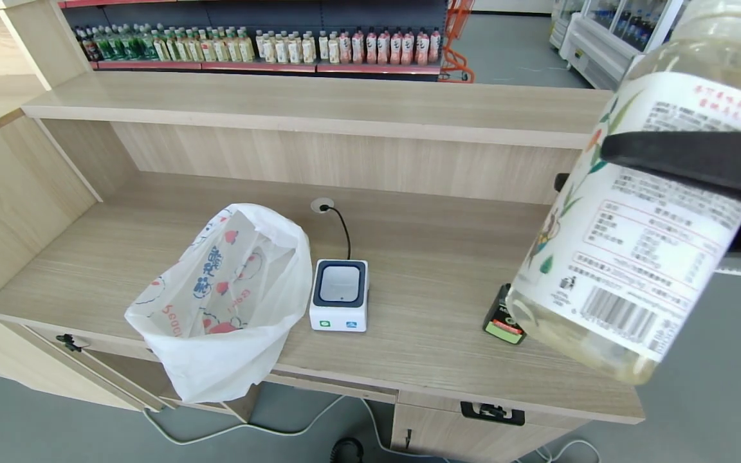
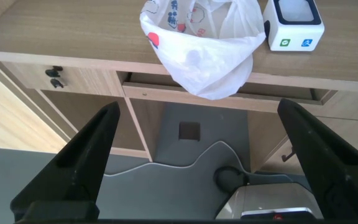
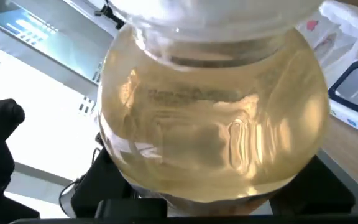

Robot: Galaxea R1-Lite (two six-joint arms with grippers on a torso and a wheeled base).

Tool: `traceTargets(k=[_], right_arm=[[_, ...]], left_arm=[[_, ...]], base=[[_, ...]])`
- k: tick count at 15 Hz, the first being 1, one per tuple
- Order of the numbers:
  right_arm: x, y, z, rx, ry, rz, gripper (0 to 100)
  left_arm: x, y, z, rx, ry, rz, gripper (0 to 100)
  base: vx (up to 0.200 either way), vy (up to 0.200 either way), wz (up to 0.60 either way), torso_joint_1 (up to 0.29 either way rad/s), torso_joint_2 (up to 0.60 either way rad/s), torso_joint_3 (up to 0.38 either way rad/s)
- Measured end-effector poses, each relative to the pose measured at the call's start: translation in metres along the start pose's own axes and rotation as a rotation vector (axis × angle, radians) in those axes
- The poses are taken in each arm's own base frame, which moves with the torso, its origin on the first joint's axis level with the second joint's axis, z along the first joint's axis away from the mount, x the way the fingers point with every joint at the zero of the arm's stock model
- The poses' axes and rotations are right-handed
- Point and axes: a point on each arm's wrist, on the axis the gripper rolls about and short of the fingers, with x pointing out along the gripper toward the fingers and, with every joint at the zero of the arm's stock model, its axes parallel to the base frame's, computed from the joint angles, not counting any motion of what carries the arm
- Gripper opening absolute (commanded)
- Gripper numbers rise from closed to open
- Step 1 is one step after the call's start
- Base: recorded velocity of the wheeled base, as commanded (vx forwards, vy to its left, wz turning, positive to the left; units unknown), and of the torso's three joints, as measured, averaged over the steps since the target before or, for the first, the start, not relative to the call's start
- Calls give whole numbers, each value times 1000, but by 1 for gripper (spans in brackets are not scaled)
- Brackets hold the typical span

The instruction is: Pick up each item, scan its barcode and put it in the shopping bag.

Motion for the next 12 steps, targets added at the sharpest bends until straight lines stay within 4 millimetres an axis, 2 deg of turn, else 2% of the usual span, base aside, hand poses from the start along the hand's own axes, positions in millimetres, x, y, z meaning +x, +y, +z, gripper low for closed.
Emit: traceTargets(k=[4, 12], right_arm=[[-11, 18, -5, 28, 60, 55, 0], [-20, 29, -9, 33, 84, 84, 0]], left_arm=[[0, 0, 0, 0, 0, 0, 100], [0, 0, 0, 0, 0, 0, 100]], base=[[0, 0, 0, 0, 0, 0], [0, 0, 0, 0, 0, 0]])
